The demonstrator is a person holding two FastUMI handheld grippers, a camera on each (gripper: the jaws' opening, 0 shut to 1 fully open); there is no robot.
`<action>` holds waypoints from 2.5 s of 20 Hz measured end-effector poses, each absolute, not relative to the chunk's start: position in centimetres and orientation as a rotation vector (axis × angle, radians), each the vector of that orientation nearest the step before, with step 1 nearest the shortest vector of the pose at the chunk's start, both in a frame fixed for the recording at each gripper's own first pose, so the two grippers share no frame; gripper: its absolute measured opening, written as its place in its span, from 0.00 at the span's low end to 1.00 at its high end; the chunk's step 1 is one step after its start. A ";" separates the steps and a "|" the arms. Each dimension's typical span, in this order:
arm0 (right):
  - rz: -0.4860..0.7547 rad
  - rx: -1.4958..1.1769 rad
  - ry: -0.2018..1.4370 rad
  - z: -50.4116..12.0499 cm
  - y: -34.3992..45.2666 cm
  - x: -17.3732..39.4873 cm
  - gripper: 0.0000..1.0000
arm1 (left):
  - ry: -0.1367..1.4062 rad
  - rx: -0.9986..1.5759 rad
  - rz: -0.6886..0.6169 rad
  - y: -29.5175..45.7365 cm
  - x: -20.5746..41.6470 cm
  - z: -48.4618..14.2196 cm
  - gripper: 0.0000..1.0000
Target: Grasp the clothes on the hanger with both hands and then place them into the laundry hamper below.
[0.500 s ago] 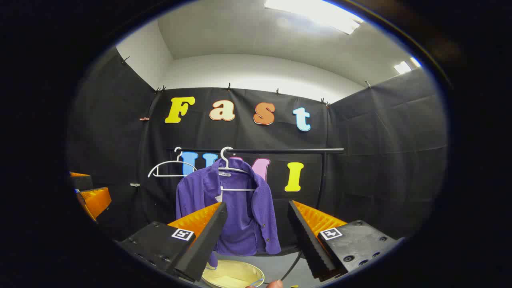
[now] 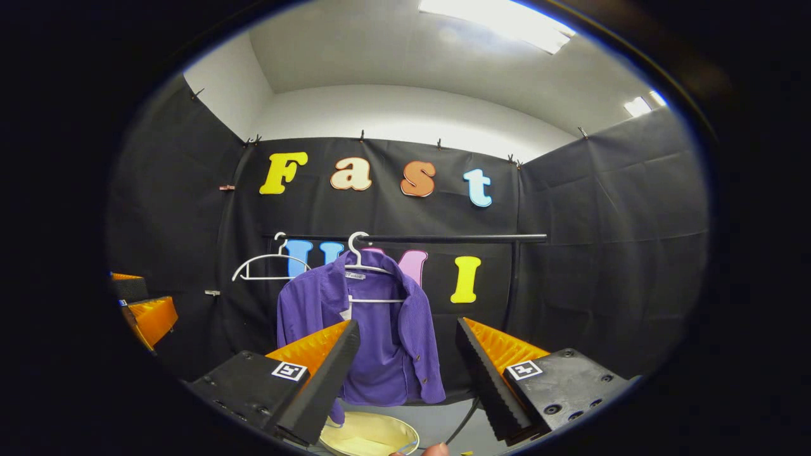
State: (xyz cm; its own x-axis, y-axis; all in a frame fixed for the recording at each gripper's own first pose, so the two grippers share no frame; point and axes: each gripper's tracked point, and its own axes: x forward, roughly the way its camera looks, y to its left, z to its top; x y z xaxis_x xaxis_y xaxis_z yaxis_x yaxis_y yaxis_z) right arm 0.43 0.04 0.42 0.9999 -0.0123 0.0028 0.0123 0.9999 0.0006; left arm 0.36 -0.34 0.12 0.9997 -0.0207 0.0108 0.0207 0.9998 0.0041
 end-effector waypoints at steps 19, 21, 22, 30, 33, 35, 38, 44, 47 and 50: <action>0.023 0.035 0.013 -4.1 -2.6 15.5 0.98 | -0.038 0.019 -0.079 -11.0 16.5 -1.5 0.95; 0.054 0.051 0.017 -4.8 -2.4 17.7 0.98 | -0.033 0.032 -0.061 -12.1 18.8 -1.9 0.95; 0.070 0.057 0.018 -5.1 -2.4 18.6 0.98 | -0.030 0.045 -0.048 -12.5 20.0 -2.3 0.95; 0.177 0.071 0.045 -9.2 -3.0 25.1 0.98 | -0.004 0.122 -0.016 -15.8 28.9 -6.5 0.93; 0.179 0.065 0.028 -9.6 -4.0 26.5 0.98 | 0.006 0.113 0.001 -15.7 31.7 -7.8 0.93; 0.172 0.064 0.028 -9.8 -4.3 27.3 0.98 | 0.022 0.118 0.032 -15.3 33.7 -8.8 0.93; 0.181 0.062 0.035 -10.3 -3.9 28.1 0.98 | 0.039 0.127 0.077 -14.8 36.6 -10.3 0.93; 0.181 0.060 0.041 -11.1 -3.5 29.0 0.99 | 0.018 0.155 0.185 -12.5 39.2 -10.9 0.93; 0.191 0.063 0.036 -11.6 -2.2 30.7 0.98 | 0.021 0.142 0.262 -10.1 39.9 -10.8 0.90; 0.196 0.061 0.028 -12.0 -0.7 32.0 0.98 | 0.008 0.141 0.296 -8.1 39.3 -10.0 0.66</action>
